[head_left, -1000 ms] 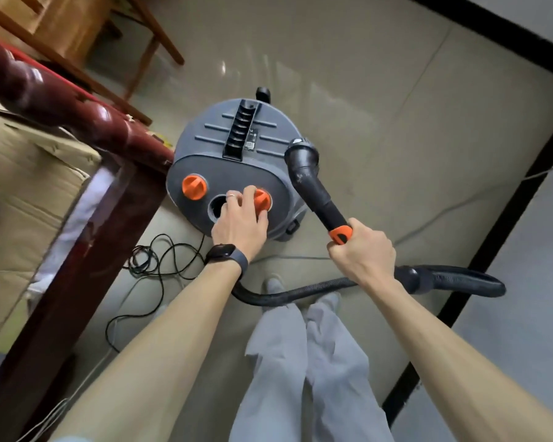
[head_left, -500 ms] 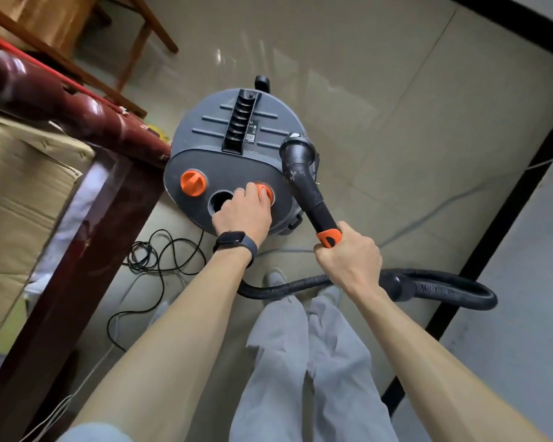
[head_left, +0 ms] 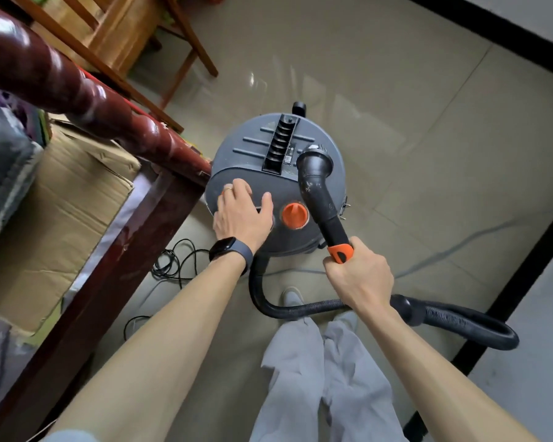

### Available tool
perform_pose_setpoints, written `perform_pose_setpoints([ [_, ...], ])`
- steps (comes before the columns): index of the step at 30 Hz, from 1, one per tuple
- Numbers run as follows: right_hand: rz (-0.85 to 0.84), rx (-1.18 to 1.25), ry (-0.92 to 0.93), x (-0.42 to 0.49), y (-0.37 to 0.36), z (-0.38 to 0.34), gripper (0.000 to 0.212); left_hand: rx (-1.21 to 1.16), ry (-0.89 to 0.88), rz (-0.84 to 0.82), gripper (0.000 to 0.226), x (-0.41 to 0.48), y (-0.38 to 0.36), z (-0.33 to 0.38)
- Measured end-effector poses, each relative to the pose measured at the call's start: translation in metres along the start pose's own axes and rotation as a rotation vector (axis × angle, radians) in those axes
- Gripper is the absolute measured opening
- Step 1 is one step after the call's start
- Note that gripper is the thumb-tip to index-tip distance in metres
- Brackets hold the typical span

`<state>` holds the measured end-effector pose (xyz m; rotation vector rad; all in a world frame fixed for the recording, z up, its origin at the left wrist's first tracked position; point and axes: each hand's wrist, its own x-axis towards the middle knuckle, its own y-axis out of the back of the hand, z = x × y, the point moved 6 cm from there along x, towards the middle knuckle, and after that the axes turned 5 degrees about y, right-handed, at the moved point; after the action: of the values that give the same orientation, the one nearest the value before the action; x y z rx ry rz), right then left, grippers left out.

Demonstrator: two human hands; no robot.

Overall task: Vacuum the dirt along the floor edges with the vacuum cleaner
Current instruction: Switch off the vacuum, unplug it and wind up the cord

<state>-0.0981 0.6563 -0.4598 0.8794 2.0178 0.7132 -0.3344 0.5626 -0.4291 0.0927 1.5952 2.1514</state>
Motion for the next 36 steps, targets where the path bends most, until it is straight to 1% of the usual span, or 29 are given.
perform_pose_setpoints([
  [2, 0.029, 0.027, 0.026, 0.009, -0.001, -0.019, 0.029, 0.046, 0.029, 0.091, 0.035, 0.018, 0.016, -0.017],
  [3, 0.041, 0.042, 0.038, 0.014, -0.001, -0.029, 0.032, 0.067, 0.031, 0.08, 0.036, 0.026, 0.018, -0.026],
  [6, 0.074, 0.088, 0.055, 0.03, -0.006, -0.052, 0.034, 0.049, 0.019, -0.079, 0.036, 0.044, 0.011, -0.047],
  [8, 0.089, 0.135, 0.014, 0.042, -0.011, -0.057, 0.032, 0.001, 0.027, -0.154, 0.035, 0.049, 0.004, -0.055],
  [11, 0.092, 0.163, -0.057, 0.055, -0.021, -0.057, 0.048, -0.021, 0.049, -0.193, 0.033, 0.05, -0.003, -0.062],
  [14, 0.088, 0.14, -0.082, 0.058, -0.031, -0.055, 0.051, -0.012, 0.029, -0.174, 0.032, 0.048, -0.004, -0.065],
  [19, 0.106, 0.134, -0.092, 0.054, -0.035, -0.044, 0.043, 0.046, -0.028, -0.127, 0.031, 0.044, -0.002, -0.057],
  [23, 0.112, 0.117, -0.068, 0.054, -0.035, -0.042, 0.042, 0.104, 0.034, -0.101, 0.033, 0.043, -0.004, -0.05],
  [28, 0.114, 0.109, -0.055, 0.054, -0.033, -0.041, 0.043, 0.185, 0.022, -0.039, 0.029, 0.039, -0.009, -0.047],
  [31, 0.119, 0.112, -0.055, 0.053, -0.035, -0.04, 0.043, 0.188, 0.06, -0.006, 0.028, 0.038, -0.009, -0.046],
  [33, 0.122, 0.119, -0.056, 0.053, -0.035, -0.039, 0.043, 0.187, 0.056, 0.004, 0.027, 0.036, -0.011, -0.043],
  [36, 0.132, 0.107, -0.049, 0.055, -0.033, -0.037, 0.044, 0.142, 0.078, 0.01, 0.025, 0.033, -0.013, -0.041],
])
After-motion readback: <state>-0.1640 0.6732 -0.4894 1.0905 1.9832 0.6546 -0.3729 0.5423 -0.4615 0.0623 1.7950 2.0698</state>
